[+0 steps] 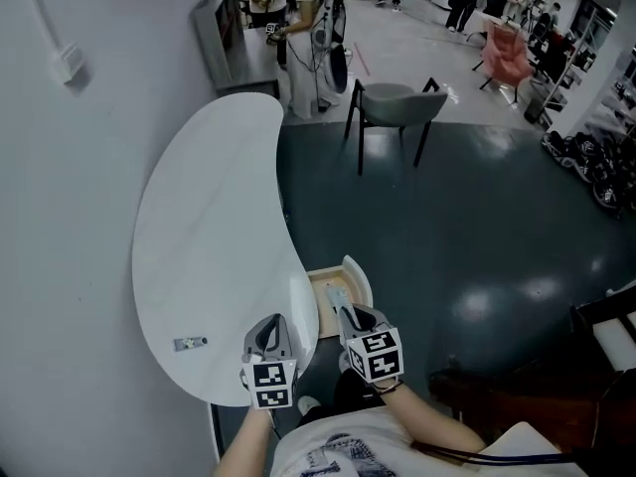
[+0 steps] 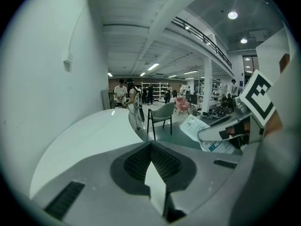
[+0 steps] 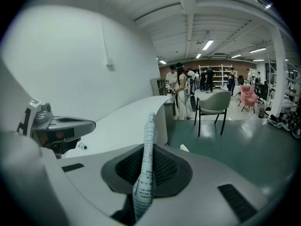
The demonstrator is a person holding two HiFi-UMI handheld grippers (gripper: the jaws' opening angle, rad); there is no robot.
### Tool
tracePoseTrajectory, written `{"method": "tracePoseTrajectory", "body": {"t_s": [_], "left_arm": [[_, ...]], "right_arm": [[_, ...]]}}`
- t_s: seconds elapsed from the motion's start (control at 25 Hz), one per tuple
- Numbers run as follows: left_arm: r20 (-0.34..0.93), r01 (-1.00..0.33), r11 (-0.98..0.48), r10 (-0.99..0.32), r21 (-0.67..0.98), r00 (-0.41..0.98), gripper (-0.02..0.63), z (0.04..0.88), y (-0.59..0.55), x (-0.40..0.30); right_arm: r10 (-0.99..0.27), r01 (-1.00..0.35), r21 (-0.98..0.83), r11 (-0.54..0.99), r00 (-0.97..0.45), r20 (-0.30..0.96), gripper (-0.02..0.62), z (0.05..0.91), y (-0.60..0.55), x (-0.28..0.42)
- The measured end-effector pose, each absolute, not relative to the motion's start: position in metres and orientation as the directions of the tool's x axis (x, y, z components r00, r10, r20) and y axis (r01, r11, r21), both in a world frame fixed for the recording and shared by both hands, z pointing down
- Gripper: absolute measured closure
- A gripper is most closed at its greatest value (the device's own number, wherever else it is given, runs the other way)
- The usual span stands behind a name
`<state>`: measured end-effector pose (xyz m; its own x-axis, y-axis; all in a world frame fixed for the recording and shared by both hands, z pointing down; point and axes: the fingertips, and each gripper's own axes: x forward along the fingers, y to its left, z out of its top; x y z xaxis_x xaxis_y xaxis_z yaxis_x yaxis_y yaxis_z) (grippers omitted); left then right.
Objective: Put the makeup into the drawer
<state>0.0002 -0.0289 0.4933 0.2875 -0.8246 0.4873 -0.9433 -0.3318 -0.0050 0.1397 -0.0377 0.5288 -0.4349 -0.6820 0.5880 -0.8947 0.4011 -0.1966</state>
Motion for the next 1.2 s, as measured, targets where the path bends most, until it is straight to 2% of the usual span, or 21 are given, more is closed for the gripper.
{"method": "tracePoseTrajectory", "body": {"t_s": [0.76, 1.2], "left_arm": [[0.549, -0.968, -0.249, -0.815, -0.039, 0.187, 0.589, 0.532, -0.093, 0.052], [0.594, -0.956, -0.293, -0.775, -0.035, 0.216, 0.589, 0.562, -0.104, 0.061]], "right_arm": [[-0.542, -0.823, -0.286, 0.491, -0.545, 0.64, 0.545, 0.597, -0.101, 0.177], [-0.492, -0.833, -0.336, 0.441, -0.537, 0.686, 0.543, 0.65, -0.107, 0.174]]}}
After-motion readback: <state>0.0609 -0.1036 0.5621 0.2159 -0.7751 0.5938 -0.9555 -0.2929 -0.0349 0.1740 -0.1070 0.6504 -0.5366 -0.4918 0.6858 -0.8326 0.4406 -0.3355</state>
